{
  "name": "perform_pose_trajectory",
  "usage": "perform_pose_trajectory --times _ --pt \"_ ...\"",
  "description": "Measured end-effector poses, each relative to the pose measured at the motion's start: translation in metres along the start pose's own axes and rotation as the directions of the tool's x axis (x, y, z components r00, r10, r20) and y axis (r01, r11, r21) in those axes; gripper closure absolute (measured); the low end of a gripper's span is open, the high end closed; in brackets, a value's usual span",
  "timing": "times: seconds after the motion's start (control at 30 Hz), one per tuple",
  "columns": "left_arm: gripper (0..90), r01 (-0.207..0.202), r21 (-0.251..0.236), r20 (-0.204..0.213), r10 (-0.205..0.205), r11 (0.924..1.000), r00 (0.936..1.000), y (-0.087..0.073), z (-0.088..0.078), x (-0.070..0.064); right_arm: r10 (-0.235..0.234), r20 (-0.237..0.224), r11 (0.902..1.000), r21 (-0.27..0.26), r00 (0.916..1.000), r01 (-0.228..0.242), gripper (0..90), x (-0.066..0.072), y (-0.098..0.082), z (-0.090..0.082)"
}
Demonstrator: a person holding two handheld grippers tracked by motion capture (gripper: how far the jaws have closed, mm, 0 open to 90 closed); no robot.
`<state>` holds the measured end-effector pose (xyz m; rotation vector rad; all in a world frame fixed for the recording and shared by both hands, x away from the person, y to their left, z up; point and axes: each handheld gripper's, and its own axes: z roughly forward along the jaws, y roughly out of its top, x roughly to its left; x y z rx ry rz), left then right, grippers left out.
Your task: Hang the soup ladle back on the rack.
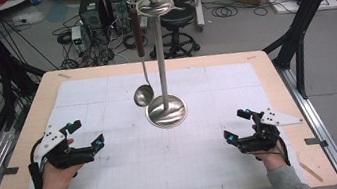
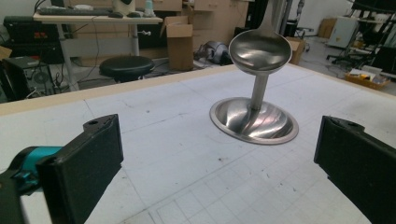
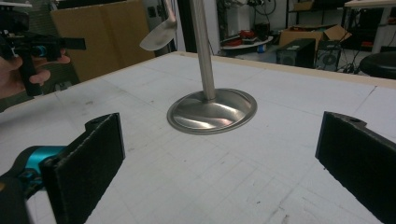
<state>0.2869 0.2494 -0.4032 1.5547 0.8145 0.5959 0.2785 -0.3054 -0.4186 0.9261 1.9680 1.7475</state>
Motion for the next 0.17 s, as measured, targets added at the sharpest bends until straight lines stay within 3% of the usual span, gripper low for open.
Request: perform_pose_trajectory --times 0.1,0.17 --pt "1.8 0.022 -0.018 0.019 -0.022 0.9996 0.9996 0.0014 -0.0025 -0.0009 -0.001 0.0 1.0 0.001 1.0 0.001 0.3 0.0 -0.0001 0.0004" --pt "1.8 0.012 -0.015 0.019 -0.012 0.9998 0.9997 0.0012 -0.0028 -0.0013 -0.004 -0.001 1.0 0.0 1.0 0.004 0.3 -0.0001 -0.0001 0.0007"
